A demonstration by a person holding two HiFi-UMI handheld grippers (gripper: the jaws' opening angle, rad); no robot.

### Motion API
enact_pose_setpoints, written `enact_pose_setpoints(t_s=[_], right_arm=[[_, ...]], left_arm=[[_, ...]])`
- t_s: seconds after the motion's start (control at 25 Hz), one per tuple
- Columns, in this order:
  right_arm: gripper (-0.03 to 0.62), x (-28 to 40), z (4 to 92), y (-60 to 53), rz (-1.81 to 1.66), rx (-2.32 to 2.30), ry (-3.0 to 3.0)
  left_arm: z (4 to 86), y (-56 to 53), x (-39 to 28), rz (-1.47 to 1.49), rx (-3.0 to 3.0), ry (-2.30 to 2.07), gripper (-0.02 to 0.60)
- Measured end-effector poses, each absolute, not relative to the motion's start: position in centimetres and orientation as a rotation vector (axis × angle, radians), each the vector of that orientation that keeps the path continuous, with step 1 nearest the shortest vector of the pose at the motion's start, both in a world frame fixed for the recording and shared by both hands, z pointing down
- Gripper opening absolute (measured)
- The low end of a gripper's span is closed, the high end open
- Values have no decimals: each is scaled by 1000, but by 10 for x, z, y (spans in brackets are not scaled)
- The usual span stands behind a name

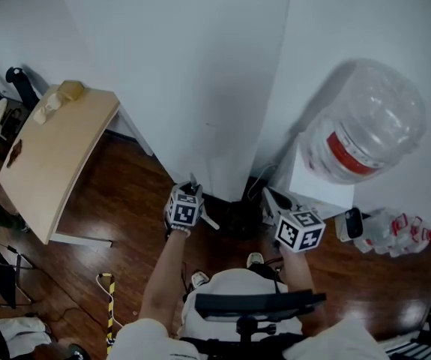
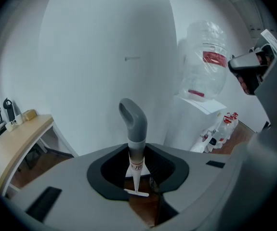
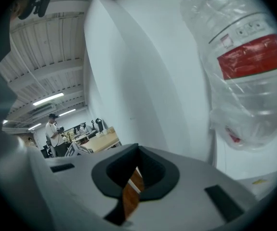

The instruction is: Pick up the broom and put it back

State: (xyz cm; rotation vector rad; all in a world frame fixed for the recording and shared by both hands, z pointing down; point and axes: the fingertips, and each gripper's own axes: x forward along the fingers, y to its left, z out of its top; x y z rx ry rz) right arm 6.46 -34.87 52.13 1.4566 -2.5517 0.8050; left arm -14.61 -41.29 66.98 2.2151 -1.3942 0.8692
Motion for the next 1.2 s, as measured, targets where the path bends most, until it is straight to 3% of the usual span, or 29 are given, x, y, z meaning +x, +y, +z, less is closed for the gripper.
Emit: enact_pose_setpoints(t_s=[0.68, 1.04, 1.12, 1.2], right_arm=[[9, 141, 538, -348, 855, 1683, -2391], [9, 144, 542, -354, 870, 1691, -2379], [9, 136, 541, -356, 869, 1668, -2390], [9, 125, 539, -360, 862, 1642, -2405]], left_arm=[[699, -528, -93, 952, 2277, -1265, 104], [703, -535, -89, 922, 2296, -1259, 112], [702, -533, -91, 905, 2298, -1256, 176], [700, -527, -97, 886, 2294, -1247, 189]])
